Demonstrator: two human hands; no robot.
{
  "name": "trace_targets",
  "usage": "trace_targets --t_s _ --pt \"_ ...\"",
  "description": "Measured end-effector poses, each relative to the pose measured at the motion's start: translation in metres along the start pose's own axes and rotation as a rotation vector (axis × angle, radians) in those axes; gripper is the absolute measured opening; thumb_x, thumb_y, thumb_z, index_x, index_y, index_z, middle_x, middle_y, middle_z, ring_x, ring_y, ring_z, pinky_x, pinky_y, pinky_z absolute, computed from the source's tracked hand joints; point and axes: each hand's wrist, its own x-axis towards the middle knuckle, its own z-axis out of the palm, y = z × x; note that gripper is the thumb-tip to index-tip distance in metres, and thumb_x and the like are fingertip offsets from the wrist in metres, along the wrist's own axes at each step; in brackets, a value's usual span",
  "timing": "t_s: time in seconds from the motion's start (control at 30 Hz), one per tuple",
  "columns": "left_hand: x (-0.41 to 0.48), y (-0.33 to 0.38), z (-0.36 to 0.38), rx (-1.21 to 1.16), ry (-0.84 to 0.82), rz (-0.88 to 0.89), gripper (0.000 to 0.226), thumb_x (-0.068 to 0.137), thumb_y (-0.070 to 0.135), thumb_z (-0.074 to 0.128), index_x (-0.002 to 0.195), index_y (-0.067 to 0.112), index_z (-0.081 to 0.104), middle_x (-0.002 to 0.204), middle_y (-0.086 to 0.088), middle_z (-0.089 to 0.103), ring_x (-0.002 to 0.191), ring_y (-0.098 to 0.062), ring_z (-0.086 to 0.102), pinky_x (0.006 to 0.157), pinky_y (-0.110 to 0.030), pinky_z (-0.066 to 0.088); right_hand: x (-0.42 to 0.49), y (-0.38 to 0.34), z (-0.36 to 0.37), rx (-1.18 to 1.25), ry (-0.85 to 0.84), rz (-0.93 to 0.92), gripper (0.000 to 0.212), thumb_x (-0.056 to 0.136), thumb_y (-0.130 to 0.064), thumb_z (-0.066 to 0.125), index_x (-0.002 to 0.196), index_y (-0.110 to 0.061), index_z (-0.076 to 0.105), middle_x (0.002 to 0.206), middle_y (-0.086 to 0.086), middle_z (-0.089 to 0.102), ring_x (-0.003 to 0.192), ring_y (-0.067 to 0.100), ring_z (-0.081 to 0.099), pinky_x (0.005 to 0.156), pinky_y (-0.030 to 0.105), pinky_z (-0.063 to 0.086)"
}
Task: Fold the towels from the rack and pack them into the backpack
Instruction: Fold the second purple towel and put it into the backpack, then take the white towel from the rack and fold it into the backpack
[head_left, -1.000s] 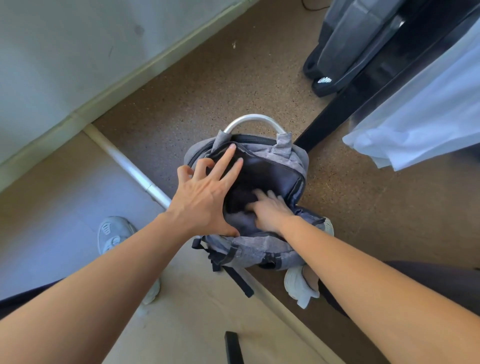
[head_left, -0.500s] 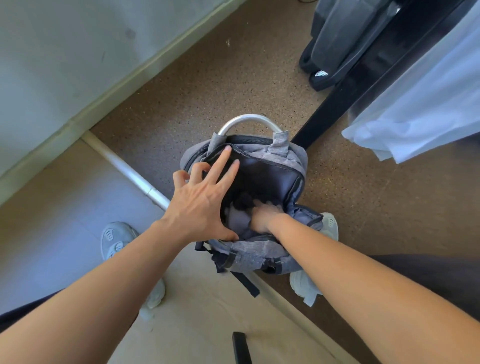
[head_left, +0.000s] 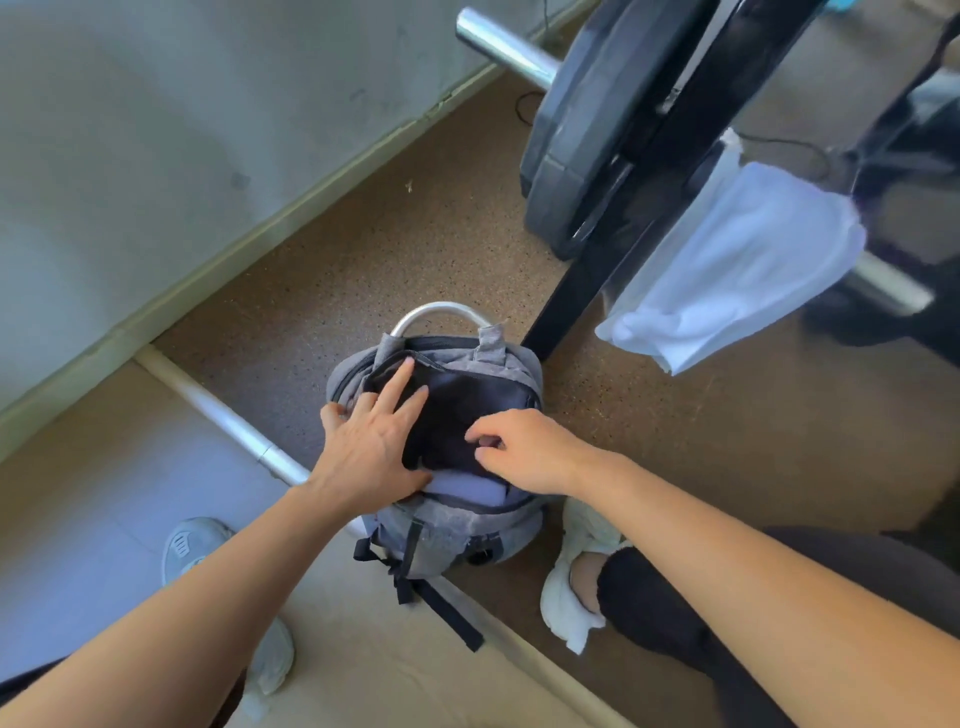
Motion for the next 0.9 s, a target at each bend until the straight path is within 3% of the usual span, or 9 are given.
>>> trace_targets --t_s 0.1,0.23,0.3,0.4,0.57,0.63,0.73,0.8,0.9 --pt "-0.003 0.007 -0.005 -0.109 -0.008 -0.056 0.079 0.084 0.058 0.067 0.154 0.036 0.037 0.171 0.006 0.012 0.145 -0.023 0.036 0.111 -0.054 0.022 -0.044 -0.002 -0.028 0.231 0.183 0.049 0.024 0.098 -0.024 0.057 0.116 -0.024 0.073 0.114 -0.007 0.072 0.104 0.010 0.065 0.088 0.028 0.050" --pt "-0.009 0.019 -0.015 -0.324 0.020 -0.055 0.046 0.087 0.052 0.068 0.131 0.040 0.061 0.142 0.017 0.057 0.131 -0.012 0.054 0.108 -0.044 0.035 -0.078 0.011 -0.065 0.916 0.731 0.289 0.011 0.094 -0.015 0.062 0.088 -0.022 0.068 0.096 -0.003 0.068 0.084 0.014 0.068 0.078 0.031 0.053" --pt "-0.017 0.031 -0.022 -0.507 0.011 -0.020 0.029 0.088 0.042 0.074 0.116 0.041 0.068 0.119 0.020 0.069 0.110 -0.004 0.065 0.098 -0.040 0.051 -0.078 0.029 -0.081 1.198 1.009 0.404 0.006 0.090 -0.014 0.068 0.090 -0.019 0.065 0.098 0.003 0.065 0.077 0.017 0.067 0.074 0.036 0.057" --pt "-0.028 0.053 -0.031 -0.716 -0.003 -0.022 0.017 0.089 0.023 0.078 0.103 0.032 0.077 0.095 0.019 0.076 0.092 -0.003 0.071 0.085 -0.035 0.059 -0.069 0.053 -0.102 1.307 1.248 0.485 0.035 0.080 -0.023 0.078 0.108 -0.007 0.064 0.109 0.014 0.066 0.077 0.026 0.071 0.063 0.033 0.062" --pt "-0.028 0.103 -0.054 -0.940 0.008 -0.034 0.016 0.092 0.011 0.074 0.095 0.025 0.079 0.092 0.008 0.080 0.086 -0.011 0.074 0.078 -0.030 0.059 -0.060 0.077 -0.128 1.430 1.188 0.500 0.015 0.093 -0.025 0.070 0.090 -0.012 0.062 0.083 0.007 0.067 0.058 0.020 0.062 0.050 0.028 0.055" --pt "-0.020 0.124 -0.066 -0.979 0.013 -0.028 0.015 0.093 0.011 0.073 0.094 0.024 0.080 0.091 0.003 0.080 0.086 -0.016 0.075 0.080 -0.036 0.059 -0.057 0.085 -0.132 1.443 1.156 0.510 0.013 0.093 -0.023 0.068 0.082 -0.019 0.063 0.086 0.008 0.069 0.059 0.020 0.059 0.051 0.029 0.051" --pt "-0.001 0.154 -0.087 -0.968 0.033 0.017 0.013 0.093 0.012 0.073 0.094 0.023 0.079 0.085 0.004 0.080 0.079 -0.006 0.072 0.075 -0.022 0.055 -0.059 0.087 -0.135 1.448 1.148 0.511 0.007 0.094 -0.020 0.063 0.091 -0.017 0.068 0.093 0.010 0.068 0.072 0.026 0.063 0.061 0.034 0.054" --pt "0.014 0.174 -0.104 -0.927 0.049 0.055 0.014 0.092 0.010 0.073 0.095 0.022 0.079 0.080 0.010 0.077 0.073 0.001 0.068 0.070 -0.014 0.049 -0.062 0.088 -0.136 1.406 1.181 0.524 0.017 0.090 -0.027 0.065 0.100 -0.014 0.068 0.106 0.012 0.068 0.087 0.030 0.068 0.075 0.038 0.060" --pt "0.039 0.204 -0.130 -0.836 0.108 0.105 0.018 0.091 0.012 0.072 0.101 0.026 0.075 0.082 0.018 0.072 0.067 0.007 0.064 0.065 -0.011 0.049 -0.072 0.089 -0.139 1.510 1.241 0.454 0.038 0.084 -0.038 0.076 0.107 -0.011 0.062 0.104 0.007 0.068 0.080 0.023 0.071 0.059 0.027 0.059"
